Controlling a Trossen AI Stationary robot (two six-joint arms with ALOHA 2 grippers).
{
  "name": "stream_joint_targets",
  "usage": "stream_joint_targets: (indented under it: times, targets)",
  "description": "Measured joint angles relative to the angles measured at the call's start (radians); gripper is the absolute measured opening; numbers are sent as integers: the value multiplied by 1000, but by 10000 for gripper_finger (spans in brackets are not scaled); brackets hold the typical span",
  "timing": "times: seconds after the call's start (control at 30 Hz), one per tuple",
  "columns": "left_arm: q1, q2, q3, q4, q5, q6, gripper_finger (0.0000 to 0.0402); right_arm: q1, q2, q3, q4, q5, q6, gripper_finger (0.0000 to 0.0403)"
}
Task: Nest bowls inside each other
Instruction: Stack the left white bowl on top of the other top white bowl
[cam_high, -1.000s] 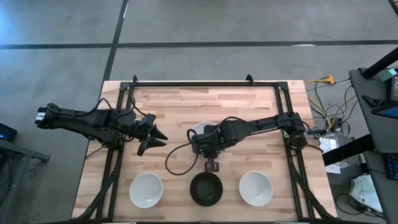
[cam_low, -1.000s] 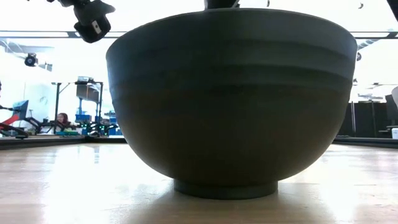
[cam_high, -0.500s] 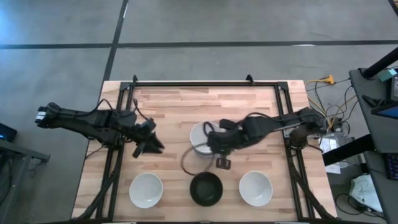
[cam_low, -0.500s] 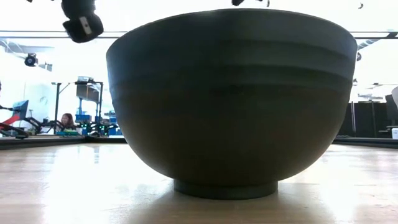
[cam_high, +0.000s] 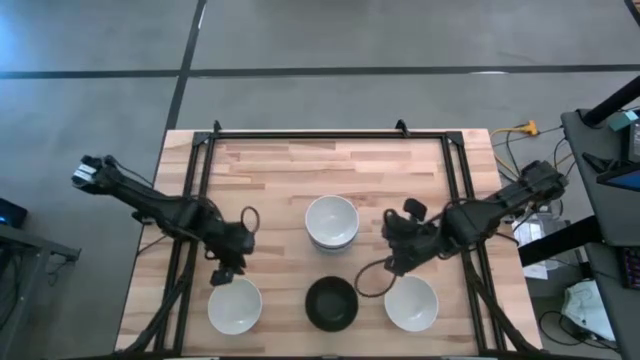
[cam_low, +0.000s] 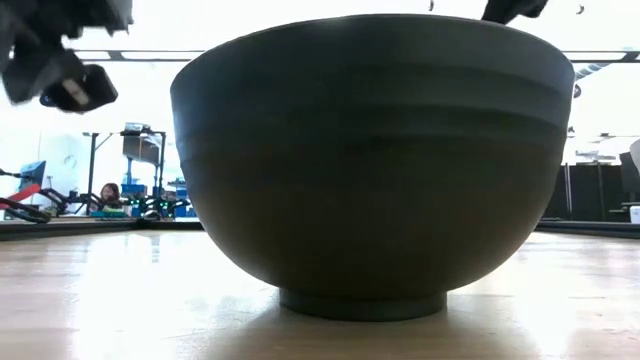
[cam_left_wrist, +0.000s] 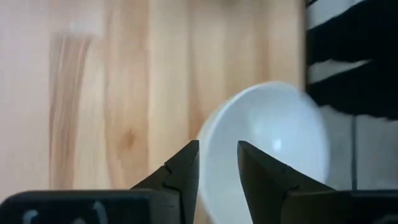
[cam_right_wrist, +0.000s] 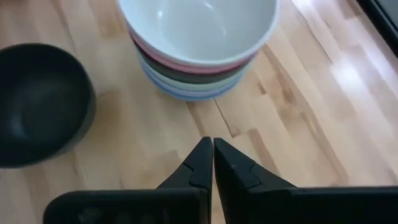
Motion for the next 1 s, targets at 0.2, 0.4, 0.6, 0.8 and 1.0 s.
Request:
stream_joint_targets:
  times: [0.2, 0.4, 0.6, 0.8, 1.0]
  targets:
    - [0, 132, 2, -7, 5, -13, 93, 37, -148, -195, 139, 28, 48, 9]
    - [0, 243, 1, 8, 93, -11, 93, 37, -275, -318, 219, 28, 39, 9]
    - [0, 346, 1, 19, 124, -17, 92, 37, -376, -375, 217, 28, 7, 9]
    - [3, 411, 22, 14, 137, -96, 11, 37, -454, -400, 217, 39, -32, 9]
    - [36, 358, 151, 18, 80, -198, 1, 37, -492, -416, 219, 112, -86, 9]
